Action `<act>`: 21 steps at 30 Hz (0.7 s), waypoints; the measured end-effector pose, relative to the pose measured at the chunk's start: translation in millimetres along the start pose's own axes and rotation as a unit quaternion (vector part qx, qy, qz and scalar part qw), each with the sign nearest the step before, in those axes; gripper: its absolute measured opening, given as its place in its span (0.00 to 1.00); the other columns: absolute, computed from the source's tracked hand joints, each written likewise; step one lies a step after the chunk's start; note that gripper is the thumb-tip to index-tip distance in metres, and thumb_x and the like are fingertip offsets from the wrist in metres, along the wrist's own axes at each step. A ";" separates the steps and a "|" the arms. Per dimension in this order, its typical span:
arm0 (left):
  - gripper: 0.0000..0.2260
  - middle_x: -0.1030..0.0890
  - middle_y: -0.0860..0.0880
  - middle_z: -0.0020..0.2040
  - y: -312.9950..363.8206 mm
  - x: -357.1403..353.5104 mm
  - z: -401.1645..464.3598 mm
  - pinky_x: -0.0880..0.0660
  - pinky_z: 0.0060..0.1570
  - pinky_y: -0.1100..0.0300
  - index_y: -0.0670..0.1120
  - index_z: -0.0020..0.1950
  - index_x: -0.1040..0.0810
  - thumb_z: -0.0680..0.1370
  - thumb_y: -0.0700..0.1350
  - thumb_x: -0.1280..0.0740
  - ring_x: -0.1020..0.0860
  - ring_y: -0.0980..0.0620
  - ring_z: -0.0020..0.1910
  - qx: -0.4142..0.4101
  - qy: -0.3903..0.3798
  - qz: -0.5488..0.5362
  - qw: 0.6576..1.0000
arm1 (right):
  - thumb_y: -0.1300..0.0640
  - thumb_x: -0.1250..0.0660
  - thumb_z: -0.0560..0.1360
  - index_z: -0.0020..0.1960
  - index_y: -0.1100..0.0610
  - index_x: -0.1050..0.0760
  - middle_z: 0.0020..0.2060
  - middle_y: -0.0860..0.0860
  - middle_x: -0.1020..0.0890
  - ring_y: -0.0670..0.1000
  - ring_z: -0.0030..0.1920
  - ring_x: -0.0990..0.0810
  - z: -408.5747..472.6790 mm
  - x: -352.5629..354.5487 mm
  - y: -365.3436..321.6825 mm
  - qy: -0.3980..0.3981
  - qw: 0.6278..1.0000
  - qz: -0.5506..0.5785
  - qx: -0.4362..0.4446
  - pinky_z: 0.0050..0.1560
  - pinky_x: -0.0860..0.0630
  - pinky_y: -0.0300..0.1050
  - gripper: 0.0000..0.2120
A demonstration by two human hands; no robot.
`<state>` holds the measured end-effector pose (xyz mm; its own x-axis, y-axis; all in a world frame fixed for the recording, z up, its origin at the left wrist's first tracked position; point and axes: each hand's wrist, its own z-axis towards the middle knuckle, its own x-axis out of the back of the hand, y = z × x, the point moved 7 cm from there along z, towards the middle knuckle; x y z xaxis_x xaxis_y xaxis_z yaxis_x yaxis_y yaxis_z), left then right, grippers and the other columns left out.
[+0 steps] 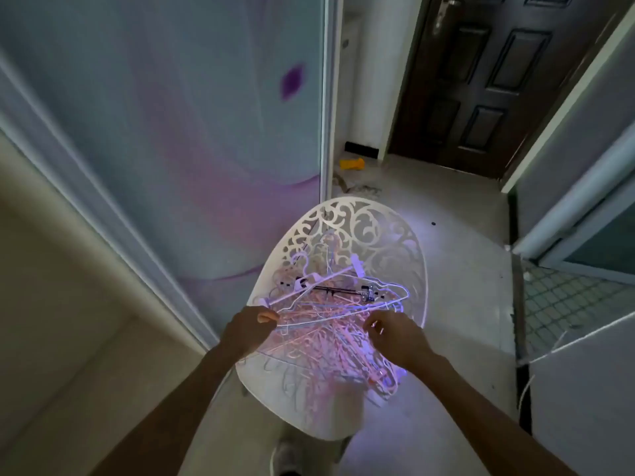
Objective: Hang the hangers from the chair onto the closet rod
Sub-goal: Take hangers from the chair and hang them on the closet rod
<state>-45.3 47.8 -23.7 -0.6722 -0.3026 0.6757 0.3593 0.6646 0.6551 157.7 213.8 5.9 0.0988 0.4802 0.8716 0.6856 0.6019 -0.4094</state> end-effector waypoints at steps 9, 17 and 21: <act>0.12 0.20 0.48 0.60 -34.2 -15.6 145.6 0.26 0.58 0.55 0.51 0.53 0.19 0.77 0.42 0.39 0.22 0.46 0.57 0.012 -0.041 0.095 0.995 | 0.55 0.41 0.73 0.49 0.53 0.21 0.48 0.54 0.18 0.58 0.52 0.21 147.6 -35.1 5.8 0.041 0.995 -0.076 0.054 0.48 0.27 0.48 0.11; 0.12 0.22 0.40 0.62 -75.3 -33.9 229.7 0.25 0.52 0.64 0.41 0.56 0.20 0.74 0.37 0.38 0.19 0.58 0.50 0.022 -0.086 -0.020 0.996 | 0.55 0.43 0.64 0.44 0.54 0.18 0.40 0.52 0.17 0.56 0.42 0.17 230.4 -91.6 -9.4 0.094 0.954 -0.241 0.152 0.49 0.27 0.50 0.17; 0.26 0.24 0.35 0.57 -98.6 -46.0 233.9 0.29 0.42 0.78 0.27 0.57 0.26 0.65 0.43 0.34 0.21 0.72 0.38 0.004 -0.093 -0.139 0.986 | 0.61 0.36 0.60 0.52 0.58 0.19 0.47 0.55 0.17 0.57 0.49 0.17 238.8 -114.8 -8.1 0.114 0.922 -0.324 0.181 0.60 0.28 0.60 0.21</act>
<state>-201.3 156.0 -198.4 -0.8510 -0.3442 0.3966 0.1401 0.5790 0.8032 -31.4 306.2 -155.4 -0.0689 -0.1760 0.9820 0.3737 0.9081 0.1890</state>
